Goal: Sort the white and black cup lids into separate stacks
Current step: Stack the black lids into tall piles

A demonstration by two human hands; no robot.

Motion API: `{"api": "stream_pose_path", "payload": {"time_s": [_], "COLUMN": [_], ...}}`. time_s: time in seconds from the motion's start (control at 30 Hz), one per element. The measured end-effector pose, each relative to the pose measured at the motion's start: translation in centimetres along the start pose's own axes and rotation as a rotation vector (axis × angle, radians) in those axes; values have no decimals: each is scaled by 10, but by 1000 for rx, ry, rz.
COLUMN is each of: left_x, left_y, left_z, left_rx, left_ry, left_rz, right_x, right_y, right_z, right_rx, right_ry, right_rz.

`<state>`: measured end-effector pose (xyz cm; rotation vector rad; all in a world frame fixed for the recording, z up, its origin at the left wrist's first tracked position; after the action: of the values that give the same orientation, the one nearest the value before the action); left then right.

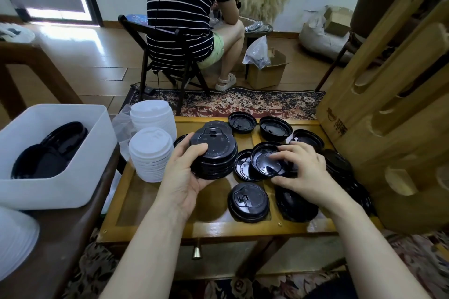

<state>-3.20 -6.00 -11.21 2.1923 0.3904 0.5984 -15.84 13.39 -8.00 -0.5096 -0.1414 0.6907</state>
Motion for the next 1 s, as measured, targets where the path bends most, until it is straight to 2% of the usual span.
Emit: {"api": "stream_pose_path", "payload": {"time_s": [0.17,0.3,0.43,0.5,0.6,0.67,0.87,1.0], "left_x": [2,2,2,3,3,3,0,0], "left_y": [0,1,-1,-2,-5,-6,-8,-12], "left_z": [-3,-2,-6,-8,-10,-12,-9,-8], "left_rx": [-8,-14,-32,-35,-35,-42,-44,-90], "left_ry": [-19,-25,-13,-9,-5,-6,2,-15], "left_rz": [10,9,10,13,15,13,24,52], "right_x": [-9,-8,3,10,10,8,2,-1], "right_y": [-5,-6,-17,-14,-3,-1,-3,-12], "right_z": [-12,2,34,42,29,15,-7,-7], "right_rx": [147,87,-109,-464,-1043,-1260,-1504,-1523], "right_ry": [-45,105,445,530,522,478,364,247], "right_rz": [10,34,135,93,-97,-220,-348,-328]}}
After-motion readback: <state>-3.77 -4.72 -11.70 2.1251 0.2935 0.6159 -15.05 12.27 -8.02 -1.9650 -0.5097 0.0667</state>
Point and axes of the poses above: each hand's wrist, its own x-axis away from the middle knuckle, its own z-axis out of the back of the hand, y = z × x, the point moved 9 cm from there along -x, towards the middle knuckle, and after that the axes turned 5 degrees about -x, right-handed, at the moved point
